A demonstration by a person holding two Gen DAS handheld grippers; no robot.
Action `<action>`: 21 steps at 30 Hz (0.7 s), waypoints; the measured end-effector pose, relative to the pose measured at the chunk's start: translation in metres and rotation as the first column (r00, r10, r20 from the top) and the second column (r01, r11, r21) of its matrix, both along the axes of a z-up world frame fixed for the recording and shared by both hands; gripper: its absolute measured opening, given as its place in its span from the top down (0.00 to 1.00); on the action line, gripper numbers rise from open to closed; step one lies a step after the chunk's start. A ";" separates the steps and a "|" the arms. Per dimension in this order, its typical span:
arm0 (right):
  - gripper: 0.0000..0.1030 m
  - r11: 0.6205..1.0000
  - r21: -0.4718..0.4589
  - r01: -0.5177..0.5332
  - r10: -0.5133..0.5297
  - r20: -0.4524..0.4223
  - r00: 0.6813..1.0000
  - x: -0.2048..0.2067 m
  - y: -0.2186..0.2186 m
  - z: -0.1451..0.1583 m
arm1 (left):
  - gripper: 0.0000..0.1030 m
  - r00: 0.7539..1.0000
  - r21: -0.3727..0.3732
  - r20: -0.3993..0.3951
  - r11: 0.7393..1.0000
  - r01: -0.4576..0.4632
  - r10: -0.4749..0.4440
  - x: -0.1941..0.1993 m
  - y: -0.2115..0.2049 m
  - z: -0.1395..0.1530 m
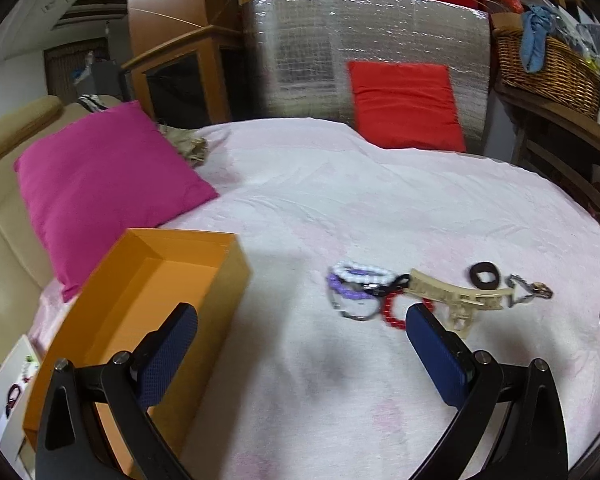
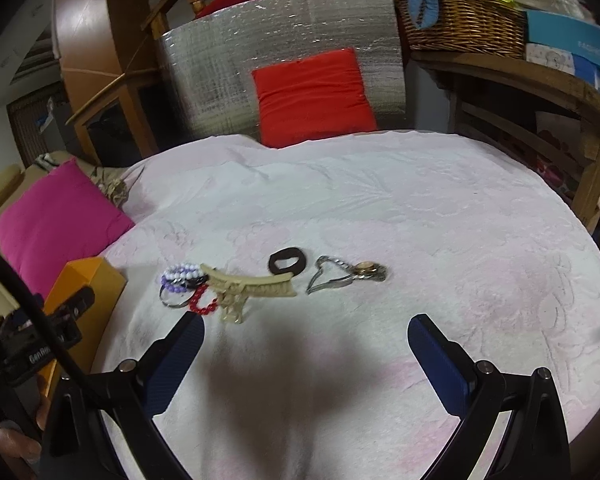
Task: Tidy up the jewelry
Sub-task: 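Grasp the beige claw clip with the left tool while the right tool grasps the silver watch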
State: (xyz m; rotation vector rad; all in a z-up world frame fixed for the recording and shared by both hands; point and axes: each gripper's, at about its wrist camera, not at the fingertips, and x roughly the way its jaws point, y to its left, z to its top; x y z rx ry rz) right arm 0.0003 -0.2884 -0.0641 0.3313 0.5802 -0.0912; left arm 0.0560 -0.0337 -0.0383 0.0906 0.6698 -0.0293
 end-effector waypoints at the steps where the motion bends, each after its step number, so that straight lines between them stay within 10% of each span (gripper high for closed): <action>1: 0.00 1.000 0.007 0.011 -0.011 -0.002 1.000 0.002 -0.006 0.000 | 0.00 1.000 -0.012 -0.008 1.000 0.017 -0.017 0.002 -0.003 -0.002; 8: 0.00 0.994 0.035 0.101 -0.099 -0.049 0.994 0.022 -0.053 -0.005 | 0.00 0.982 -0.086 -0.056 0.981 0.174 -0.179 0.016 -0.050 -0.018; 21: 0.13 0.944 0.254 0.211 -0.179 -0.142 0.974 0.033 -0.137 -0.032 | 0.06 0.946 0.009 -0.151 0.956 0.292 -0.287 0.052 -0.124 -0.064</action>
